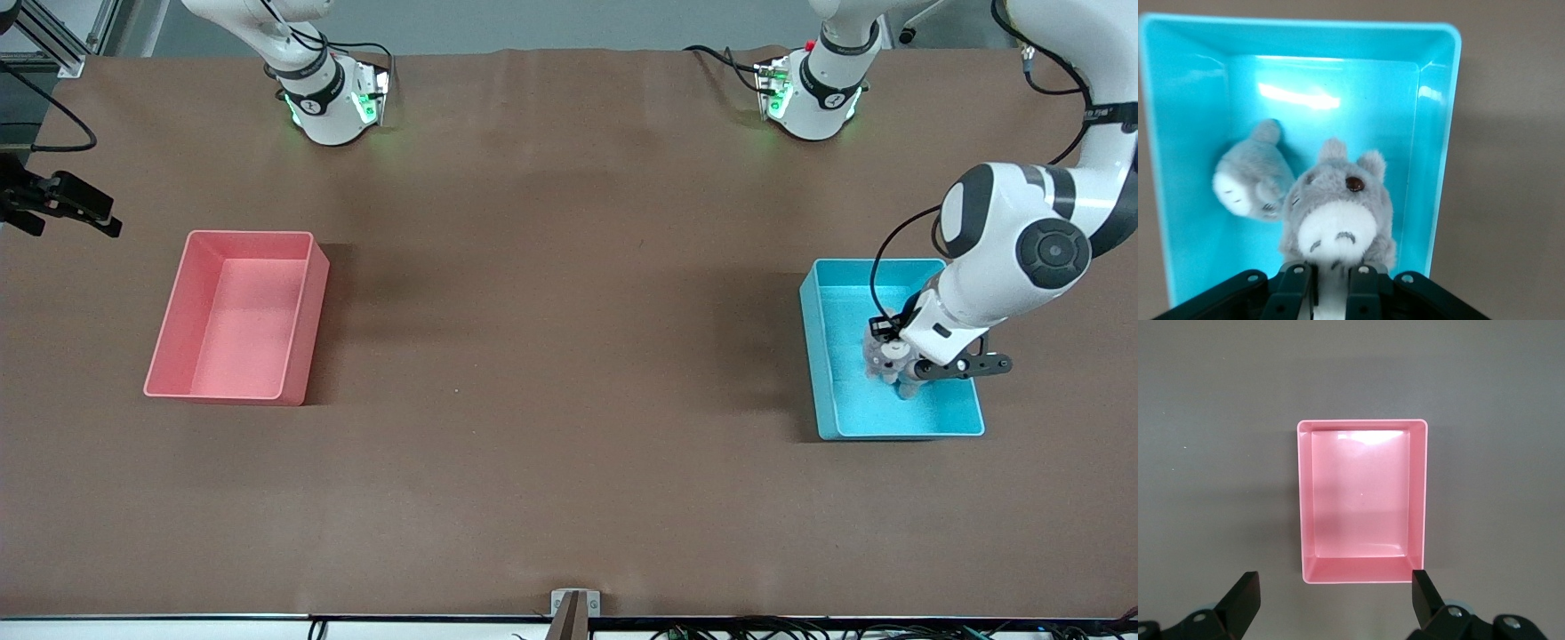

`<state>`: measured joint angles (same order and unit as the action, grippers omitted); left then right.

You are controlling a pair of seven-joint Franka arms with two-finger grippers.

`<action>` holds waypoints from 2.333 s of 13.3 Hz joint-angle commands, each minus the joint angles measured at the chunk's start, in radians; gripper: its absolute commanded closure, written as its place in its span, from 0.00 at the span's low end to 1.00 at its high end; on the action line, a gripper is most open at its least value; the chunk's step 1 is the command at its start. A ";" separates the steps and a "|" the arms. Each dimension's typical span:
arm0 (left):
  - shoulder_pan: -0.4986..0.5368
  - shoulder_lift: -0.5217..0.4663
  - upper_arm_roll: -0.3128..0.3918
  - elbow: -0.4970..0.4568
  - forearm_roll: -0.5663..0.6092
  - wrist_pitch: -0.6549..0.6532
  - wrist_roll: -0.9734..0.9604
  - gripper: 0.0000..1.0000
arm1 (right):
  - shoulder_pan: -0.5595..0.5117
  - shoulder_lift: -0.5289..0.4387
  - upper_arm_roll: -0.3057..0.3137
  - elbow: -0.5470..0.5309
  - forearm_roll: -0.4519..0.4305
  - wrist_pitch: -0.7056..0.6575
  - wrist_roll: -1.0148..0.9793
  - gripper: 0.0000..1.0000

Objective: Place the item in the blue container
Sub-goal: 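Carry the second plush into the blue tray with the left gripper, then open the left gripper beside the first plush and raise it away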

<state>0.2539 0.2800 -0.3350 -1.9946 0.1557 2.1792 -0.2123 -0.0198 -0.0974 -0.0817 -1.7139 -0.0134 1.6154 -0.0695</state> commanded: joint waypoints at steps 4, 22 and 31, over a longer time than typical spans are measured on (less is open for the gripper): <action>0.028 0.093 -0.009 -0.036 0.070 0.086 0.005 0.81 | -0.005 -0.025 0.005 -0.029 0.000 0.015 -0.009 0.00; 0.097 -0.211 -0.012 0.097 -0.116 -0.295 0.198 0.00 | -0.006 -0.027 0.003 -0.027 0.036 -0.003 -0.001 0.00; 0.097 -0.246 -0.006 0.477 -0.186 -0.595 0.186 0.00 | -0.009 -0.027 0.000 -0.027 0.036 0.000 -0.026 0.00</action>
<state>0.3486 0.0225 -0.3390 -1.5475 -0.0107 1.6136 -0.0285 -0.0198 -0.0978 -0.0838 -1.7173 0.0116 1.6109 -0.0840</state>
